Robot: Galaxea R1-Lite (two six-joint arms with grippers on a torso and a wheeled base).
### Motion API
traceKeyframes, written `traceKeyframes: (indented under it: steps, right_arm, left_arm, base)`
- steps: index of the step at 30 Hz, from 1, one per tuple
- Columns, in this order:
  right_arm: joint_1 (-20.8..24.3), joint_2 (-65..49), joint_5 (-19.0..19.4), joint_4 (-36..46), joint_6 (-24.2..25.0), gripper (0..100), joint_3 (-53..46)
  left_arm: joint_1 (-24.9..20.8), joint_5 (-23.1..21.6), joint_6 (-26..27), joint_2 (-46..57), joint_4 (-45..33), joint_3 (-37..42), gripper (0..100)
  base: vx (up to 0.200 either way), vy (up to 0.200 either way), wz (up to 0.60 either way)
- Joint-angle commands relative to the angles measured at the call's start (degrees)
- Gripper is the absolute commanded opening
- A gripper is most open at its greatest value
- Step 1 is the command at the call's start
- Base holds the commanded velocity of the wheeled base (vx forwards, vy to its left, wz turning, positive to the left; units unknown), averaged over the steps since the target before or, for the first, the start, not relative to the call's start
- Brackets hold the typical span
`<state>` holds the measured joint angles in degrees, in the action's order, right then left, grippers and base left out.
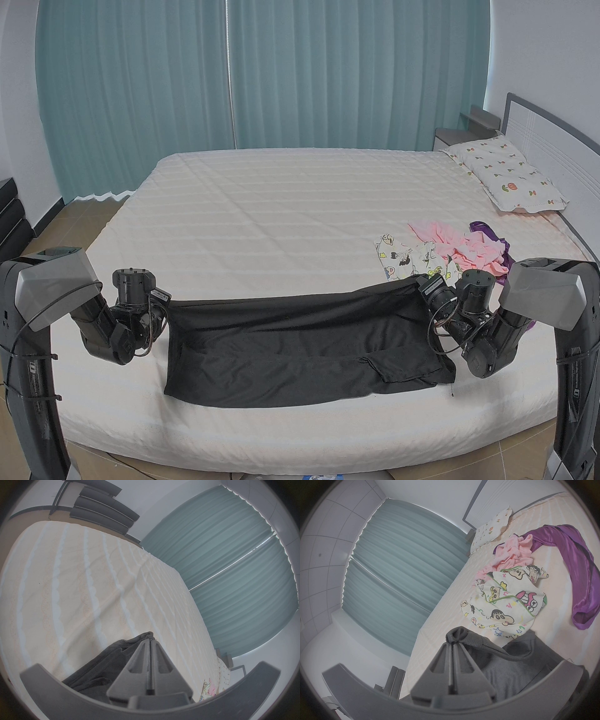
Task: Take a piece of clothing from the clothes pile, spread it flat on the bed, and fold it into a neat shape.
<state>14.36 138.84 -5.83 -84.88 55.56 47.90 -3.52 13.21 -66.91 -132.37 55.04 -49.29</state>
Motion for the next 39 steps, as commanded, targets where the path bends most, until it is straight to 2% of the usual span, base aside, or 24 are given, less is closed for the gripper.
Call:
traceKeyframes:
  steps: [1,9,15,23,29,31,35,39]
  right_arm:
    - [-0.1,0.6,0.3,-4.6,-0.1,0,-0.2]
    - [-0.4,1.0,0.5,-4.9,-0.8,0,1.1]
    - [-1.9,0.9,0.5,-4.9,-1.1,0,1.5]
    - [-1.5,1.0,0.7,-4.9,-1.5,0,0.9]
    - [-1.6,0.1,3.2,-4.9,-4.7,0,-3.8]
    - [-1.6,0.3,4.7,-4.9,-8.5,0,-7.6]
    - [-1.6,0.2,6.3,-5.0,-12.1,0,-10.8]
    - [-1.6,-0.4,6.4,-4.9,-13.6,0,-14.7]
  left_arm:
    - [0.1,0.1,-0.7,2.0,1.6,0.1,0]
    - [0.1,-0.2,-0.1,1.3,8.7,1.2,0]
    - [-0.1,-0.3,1.3,1.5,9.4,0.8,0]
    - [0.4,-0.3,1.5,1.3,9.4,0.6,0]
    - [0.6,-0.3,5.0,1.4,9.4,1.5,0]
    - [0.9,-0.6,8.7,1.4,9.5,4.2,0]
    - [0.8,-1.9,11.0,1.5,9.5,7.2,0]
    - [0.7,-6.5,13.0,2.0,9.5,11.9,0]
  base:
    - [0.0,0.0,0.0]
    - [0.0,0.0,0.0]
    - [0.0,0.0,0.0]
    - [0.0,0.0,0.0]
    - [0.0,0.0,0.0]
    - [0.0,0.0,0.0]
    - [0.0,0.0,0.0]
    - [0.0,0.0,0.0]
